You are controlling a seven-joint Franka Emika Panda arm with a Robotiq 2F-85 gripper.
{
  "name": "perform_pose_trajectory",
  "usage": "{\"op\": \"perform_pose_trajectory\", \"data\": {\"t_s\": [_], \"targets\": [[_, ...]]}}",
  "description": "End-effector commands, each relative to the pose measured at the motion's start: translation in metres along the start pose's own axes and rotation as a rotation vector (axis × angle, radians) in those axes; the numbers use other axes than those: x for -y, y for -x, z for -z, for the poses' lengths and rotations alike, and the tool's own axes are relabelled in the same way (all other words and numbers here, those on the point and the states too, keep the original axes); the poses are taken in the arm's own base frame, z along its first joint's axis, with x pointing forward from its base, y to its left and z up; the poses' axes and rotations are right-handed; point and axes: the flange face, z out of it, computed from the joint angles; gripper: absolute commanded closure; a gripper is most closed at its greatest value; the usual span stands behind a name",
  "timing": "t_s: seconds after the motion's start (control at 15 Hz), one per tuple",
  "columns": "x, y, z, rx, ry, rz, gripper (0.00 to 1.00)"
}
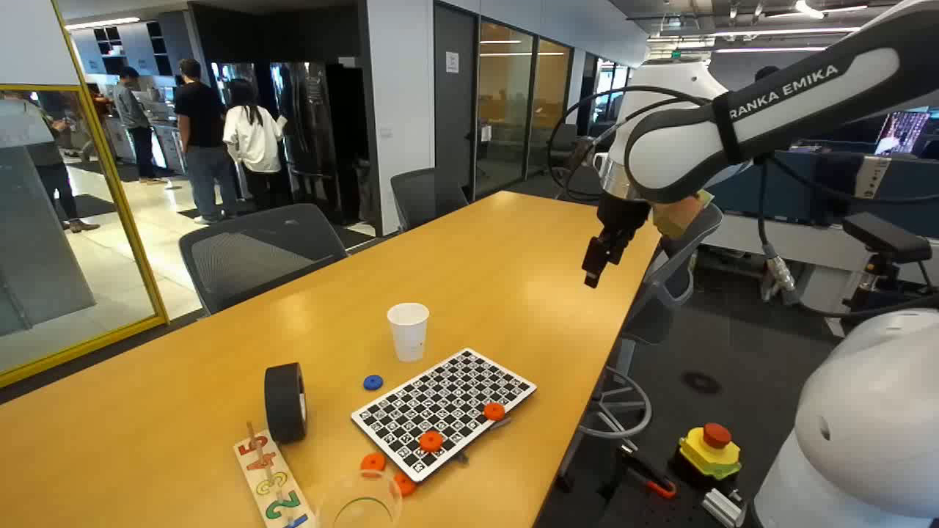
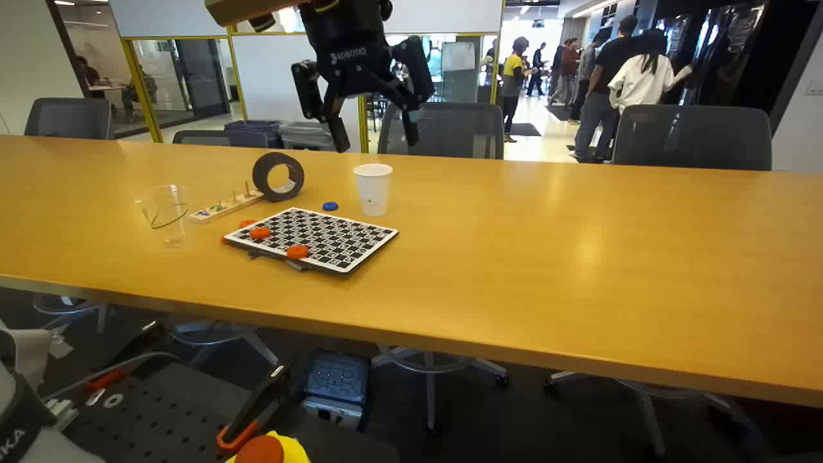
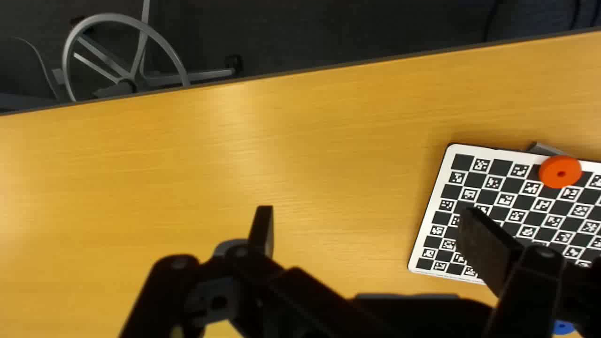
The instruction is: Pick up the orange and blue objects on the table and put them in the two cups
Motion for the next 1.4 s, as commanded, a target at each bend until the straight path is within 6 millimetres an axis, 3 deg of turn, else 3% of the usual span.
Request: {"op": "perform_pose_trajectory", "data": {"t_s": [0.0,0.27,0.53,1.07,1.33], "targets": [[-0.001,-0.001,0.003,-0.004,0.002,-0.001,0.00],[-0.002,-0.002,0.006,-0.012,0.005,-0.003,0.00],[0.012,-0.008,-0.004,-0.004,-0.030,0.002,0.00],[0.085,-0.034,-0.034,0.013,-0.178,0.046,0.00],[0.116,-0.042,-0.060,0.054,-0.216,0.045,0.00]]}}
